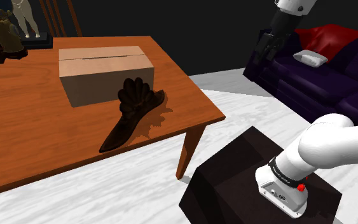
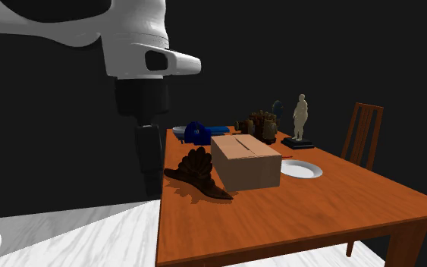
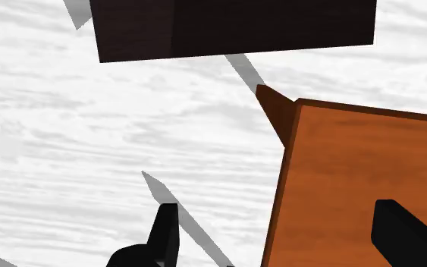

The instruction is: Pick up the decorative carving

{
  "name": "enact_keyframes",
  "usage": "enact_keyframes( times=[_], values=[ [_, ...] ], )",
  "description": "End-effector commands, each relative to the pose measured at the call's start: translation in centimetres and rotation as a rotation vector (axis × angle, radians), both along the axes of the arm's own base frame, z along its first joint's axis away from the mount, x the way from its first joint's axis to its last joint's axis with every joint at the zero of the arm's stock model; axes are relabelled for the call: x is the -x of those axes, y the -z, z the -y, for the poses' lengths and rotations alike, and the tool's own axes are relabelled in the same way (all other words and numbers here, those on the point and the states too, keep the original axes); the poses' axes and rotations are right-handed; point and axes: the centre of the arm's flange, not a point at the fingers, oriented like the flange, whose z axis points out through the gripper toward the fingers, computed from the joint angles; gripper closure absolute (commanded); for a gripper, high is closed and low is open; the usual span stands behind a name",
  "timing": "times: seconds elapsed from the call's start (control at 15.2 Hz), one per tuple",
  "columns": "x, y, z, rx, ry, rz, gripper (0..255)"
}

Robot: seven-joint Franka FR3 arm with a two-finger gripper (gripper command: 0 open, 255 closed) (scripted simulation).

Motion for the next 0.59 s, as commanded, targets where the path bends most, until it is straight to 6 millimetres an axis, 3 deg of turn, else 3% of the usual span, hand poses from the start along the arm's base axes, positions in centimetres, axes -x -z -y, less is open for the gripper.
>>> enact_keyframes(
  times=[0.0, 0.53],
  values=[
    [0.0, 0.0, 0.0, 0.000, 0.000, 0.000, 0],
    [-2.5, 2.0, -9.8, -0.030, 0.180, -0.062, 0]
  ],
)
